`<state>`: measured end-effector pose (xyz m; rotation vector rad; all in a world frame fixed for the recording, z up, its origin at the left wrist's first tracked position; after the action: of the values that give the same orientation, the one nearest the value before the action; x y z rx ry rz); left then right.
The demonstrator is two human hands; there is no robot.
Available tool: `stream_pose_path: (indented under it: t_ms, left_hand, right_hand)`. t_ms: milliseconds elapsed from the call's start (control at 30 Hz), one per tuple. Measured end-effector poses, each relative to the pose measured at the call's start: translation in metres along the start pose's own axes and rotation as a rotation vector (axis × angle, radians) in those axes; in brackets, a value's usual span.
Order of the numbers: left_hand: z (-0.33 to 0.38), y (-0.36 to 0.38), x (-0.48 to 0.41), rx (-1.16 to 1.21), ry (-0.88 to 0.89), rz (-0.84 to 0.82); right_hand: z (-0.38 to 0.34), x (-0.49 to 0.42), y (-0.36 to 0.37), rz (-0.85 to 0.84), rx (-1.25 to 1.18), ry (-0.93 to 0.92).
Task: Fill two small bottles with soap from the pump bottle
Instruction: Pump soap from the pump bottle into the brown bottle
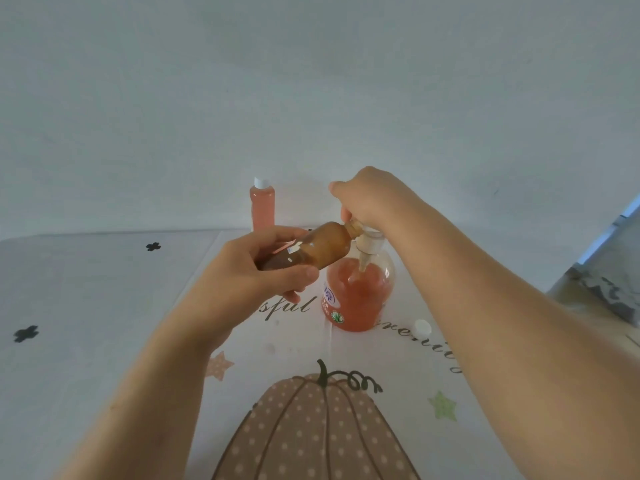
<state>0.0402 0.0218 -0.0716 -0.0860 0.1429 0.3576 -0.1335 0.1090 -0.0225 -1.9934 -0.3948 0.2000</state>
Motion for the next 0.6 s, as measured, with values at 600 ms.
stream_pose_path:
  t_ms: [600]
  left_hand:
    - [0.009,0.000,0.004,-0.038,0.031,0.032]
  right_hand:
    - [-0.010,0.003,-0.017,0.061,-0.006,-0.082]
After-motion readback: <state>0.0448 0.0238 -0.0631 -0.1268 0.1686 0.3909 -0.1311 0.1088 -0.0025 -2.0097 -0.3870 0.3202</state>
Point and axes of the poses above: each hand's wrist, its own x-axis away from the middle knuckle, its own y-axis out of the palm, z = x × y, the point moved 8 cm from there along -x, towards the middle knuckle, and after that the axes turned 3 degrees about y, right-handed, at the moved point
